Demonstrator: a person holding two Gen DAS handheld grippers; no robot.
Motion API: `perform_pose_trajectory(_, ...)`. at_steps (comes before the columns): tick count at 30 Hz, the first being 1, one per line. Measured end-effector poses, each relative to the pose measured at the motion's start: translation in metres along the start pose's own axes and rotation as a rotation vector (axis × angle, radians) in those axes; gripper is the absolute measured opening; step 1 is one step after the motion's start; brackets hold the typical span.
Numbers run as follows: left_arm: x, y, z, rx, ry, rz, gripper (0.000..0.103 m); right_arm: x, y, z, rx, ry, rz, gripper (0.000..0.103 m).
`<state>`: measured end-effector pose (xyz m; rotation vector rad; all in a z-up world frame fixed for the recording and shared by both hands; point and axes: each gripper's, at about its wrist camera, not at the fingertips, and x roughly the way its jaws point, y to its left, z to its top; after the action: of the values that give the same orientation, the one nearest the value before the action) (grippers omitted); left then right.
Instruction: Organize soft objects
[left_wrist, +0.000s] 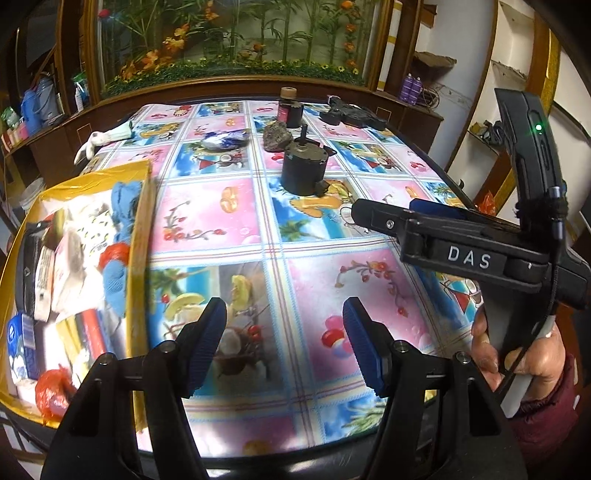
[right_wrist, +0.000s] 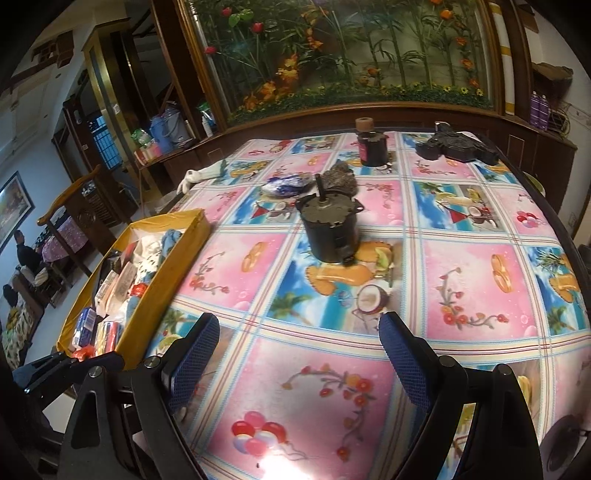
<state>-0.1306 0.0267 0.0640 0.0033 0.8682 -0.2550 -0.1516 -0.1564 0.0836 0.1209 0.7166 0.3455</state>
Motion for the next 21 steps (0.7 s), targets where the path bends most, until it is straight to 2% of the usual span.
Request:
perform_pose_trajectory(4,0.004,-0.015,0.006,0.036,-0.027,0.045,0.064,-0.003,-0.011,0.001,0.013,0.005,-0.043,0.089)
perform_pose_trajectory(7,0.004,-0.023,0.010,0.073,-0.059,0.116,0.064,-0.004,-0.019,0.001,0.023,0.016,-0.067,0.089)
perform_pose_trajectory(14,0.006,-0.022,0.019,0.106,-0.089,0.219,0.065,-0.001,-0.034,0.002,0.045,0.046,-0.112,0.090)
perform_pose_trajectory(21,0.010,-0.013,0.024,0.096,-0.097,0.230,0.065,0.007,-0.038,0.008,0.054,0.062,-0.126,0.089)
